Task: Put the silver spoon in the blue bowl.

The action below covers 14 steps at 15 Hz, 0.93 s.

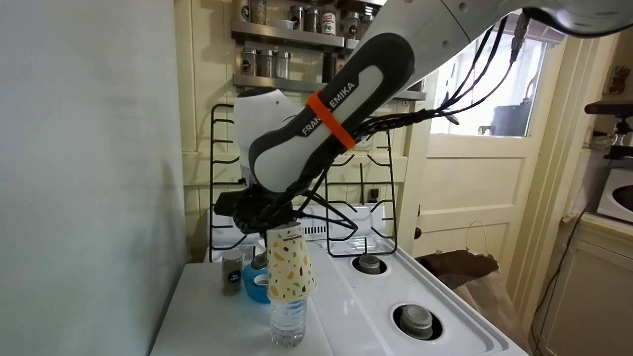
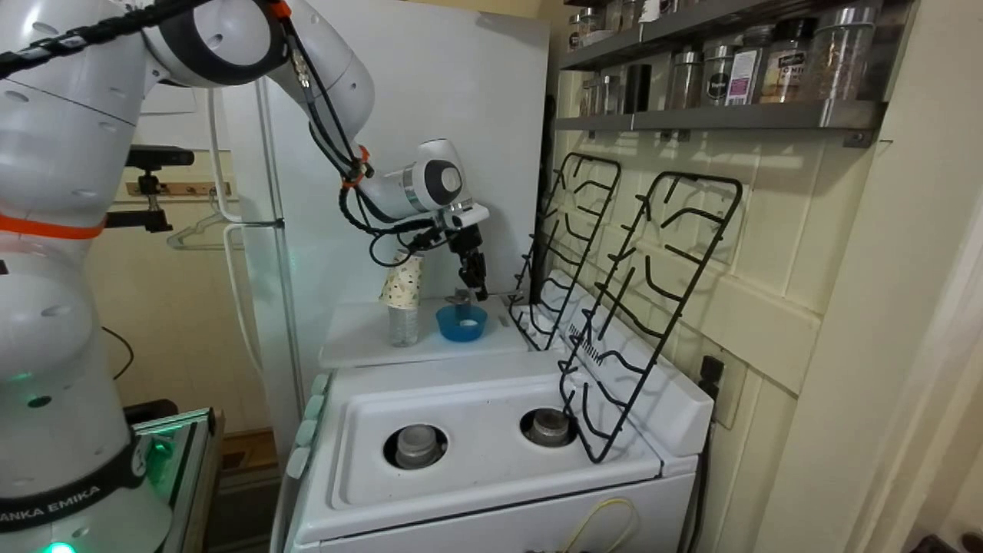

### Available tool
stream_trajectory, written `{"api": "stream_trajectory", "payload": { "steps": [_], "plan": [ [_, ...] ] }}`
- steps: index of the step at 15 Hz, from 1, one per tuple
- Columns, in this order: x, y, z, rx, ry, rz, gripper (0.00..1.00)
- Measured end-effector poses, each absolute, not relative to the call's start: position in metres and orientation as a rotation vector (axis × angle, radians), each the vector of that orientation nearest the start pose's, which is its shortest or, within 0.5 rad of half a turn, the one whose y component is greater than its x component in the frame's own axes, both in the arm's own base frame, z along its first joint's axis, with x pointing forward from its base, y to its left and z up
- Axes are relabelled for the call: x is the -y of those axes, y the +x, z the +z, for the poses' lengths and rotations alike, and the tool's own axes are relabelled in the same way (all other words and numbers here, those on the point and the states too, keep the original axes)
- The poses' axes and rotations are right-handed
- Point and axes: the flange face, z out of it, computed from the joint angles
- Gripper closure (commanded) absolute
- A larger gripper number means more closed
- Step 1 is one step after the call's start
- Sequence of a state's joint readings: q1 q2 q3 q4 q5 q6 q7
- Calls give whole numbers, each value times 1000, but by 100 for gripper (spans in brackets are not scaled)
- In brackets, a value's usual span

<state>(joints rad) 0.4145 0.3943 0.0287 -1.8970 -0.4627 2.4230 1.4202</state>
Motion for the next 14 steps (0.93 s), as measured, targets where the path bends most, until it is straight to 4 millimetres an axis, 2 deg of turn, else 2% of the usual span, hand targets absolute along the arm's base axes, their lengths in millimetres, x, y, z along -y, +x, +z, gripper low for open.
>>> {"api": "stream_trajectory", "payload": {
  "steps": [7, 14],
  "plan": [
    [-261, 576, 301, -1131, -3106, -456, 98],
    [-264, 583, 312, -1250, -3034, -552, 98]
  ]
}}
